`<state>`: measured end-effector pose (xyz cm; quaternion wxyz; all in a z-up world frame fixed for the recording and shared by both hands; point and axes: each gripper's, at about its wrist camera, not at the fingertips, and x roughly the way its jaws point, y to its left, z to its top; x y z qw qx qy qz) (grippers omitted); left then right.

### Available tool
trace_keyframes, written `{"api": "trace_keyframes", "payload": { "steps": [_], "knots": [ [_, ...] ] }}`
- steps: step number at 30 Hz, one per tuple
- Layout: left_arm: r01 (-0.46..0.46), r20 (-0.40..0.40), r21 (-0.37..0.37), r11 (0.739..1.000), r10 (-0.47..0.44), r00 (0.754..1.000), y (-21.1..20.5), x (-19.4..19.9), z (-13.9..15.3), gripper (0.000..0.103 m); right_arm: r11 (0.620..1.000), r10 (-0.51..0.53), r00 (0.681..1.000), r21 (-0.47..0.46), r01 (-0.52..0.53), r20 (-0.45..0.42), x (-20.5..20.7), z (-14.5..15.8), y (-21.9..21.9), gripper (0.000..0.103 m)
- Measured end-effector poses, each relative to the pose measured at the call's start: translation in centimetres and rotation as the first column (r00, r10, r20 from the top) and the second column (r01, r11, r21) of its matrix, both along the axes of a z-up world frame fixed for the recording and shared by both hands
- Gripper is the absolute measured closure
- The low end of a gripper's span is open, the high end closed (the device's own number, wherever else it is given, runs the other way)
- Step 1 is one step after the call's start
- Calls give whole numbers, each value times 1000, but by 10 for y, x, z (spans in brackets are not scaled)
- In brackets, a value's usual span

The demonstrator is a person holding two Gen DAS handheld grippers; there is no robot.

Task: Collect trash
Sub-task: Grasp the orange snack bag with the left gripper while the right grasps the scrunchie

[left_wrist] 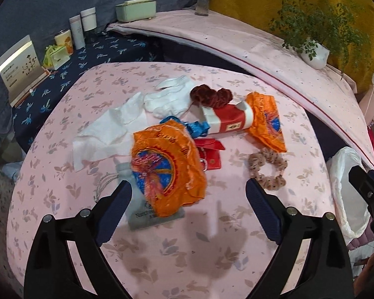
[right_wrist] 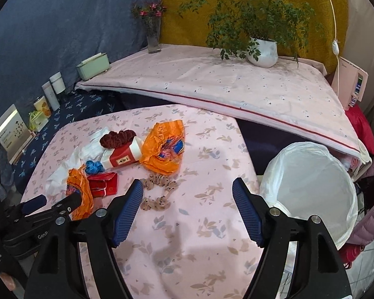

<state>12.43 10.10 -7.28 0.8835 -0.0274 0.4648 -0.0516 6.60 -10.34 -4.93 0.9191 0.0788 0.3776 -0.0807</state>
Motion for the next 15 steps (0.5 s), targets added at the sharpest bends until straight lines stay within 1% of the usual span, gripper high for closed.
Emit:
{"api": "trace_keyframes", "payload": {
  "steps": [6, 15],
  "knots": [
    [-23, -49, -3, 1000, 23, 999, 20, 12, -21, 15, 1000, 11, 999, 12, -11, -52, 21, -31, 18, 32],
    [-20, -98, -36, 999, 16, 995, 22, 35, -41, 15, 999, -30, 993, 24, 33, -114, 57, -65, 14, 32]
  ]
}}
